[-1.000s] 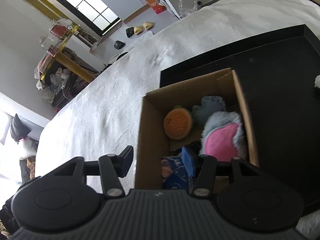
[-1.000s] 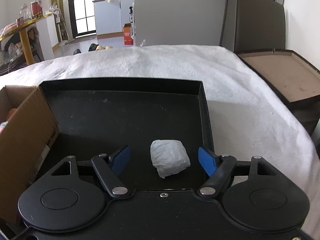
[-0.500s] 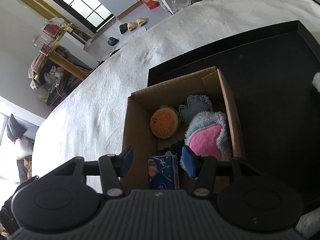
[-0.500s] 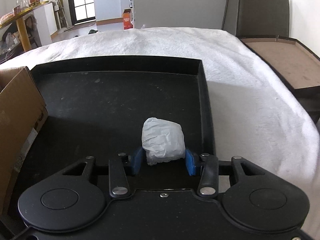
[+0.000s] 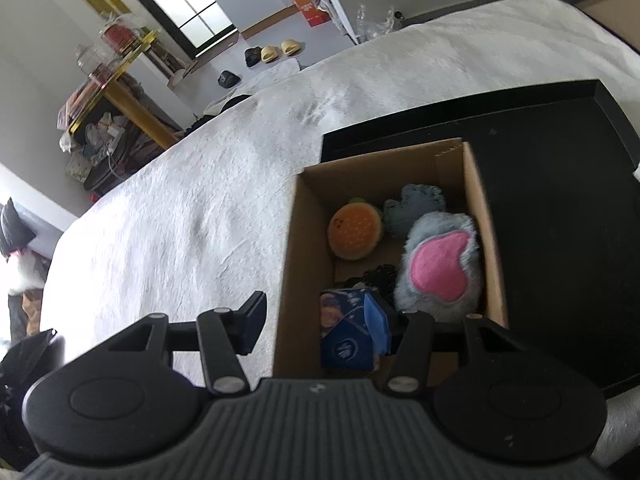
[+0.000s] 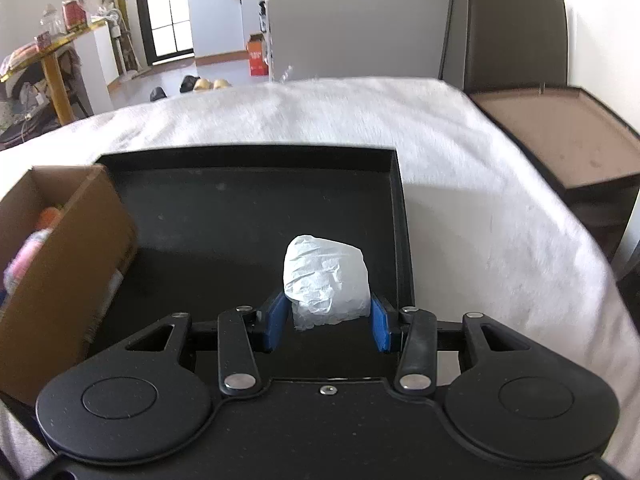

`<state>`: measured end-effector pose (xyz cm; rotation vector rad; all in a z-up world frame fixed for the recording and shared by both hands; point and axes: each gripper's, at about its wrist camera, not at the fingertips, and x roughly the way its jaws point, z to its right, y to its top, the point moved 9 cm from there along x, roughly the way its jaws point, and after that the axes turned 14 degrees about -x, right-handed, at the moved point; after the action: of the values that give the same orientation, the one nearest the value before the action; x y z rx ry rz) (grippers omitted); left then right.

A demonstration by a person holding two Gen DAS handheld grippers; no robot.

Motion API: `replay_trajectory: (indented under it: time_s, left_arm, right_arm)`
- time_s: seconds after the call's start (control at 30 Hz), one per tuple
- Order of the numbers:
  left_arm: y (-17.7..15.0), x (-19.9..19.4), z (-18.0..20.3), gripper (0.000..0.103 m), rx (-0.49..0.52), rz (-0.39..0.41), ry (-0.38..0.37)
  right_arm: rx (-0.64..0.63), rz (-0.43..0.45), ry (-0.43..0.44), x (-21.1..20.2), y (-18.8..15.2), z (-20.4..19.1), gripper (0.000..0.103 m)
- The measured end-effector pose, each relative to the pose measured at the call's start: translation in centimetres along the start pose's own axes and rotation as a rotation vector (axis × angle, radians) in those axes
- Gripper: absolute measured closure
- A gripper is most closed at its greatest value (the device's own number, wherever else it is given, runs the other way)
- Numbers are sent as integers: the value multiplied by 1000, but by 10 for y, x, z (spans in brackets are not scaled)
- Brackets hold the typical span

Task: Organize soft objects
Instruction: 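Grasp the white crumpled plastic bag with the right gripper, then carry the white bag into the box and release it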

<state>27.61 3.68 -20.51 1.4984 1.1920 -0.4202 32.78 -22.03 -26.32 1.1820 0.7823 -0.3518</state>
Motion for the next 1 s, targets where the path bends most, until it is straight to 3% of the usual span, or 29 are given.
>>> replay_trajectory:
  time_s: [0.63, 1.0]
  left_arm:
    - [-22, 12, -61, 51, -163, -73, -155]
    - [-30, 30, -67, 56, -252, -128, -286]
  right_arm:
    - [-104, 103, 74, -61, 59, -63, 60]
    - [-200, 108, 143, -76, 80, -124, 60]
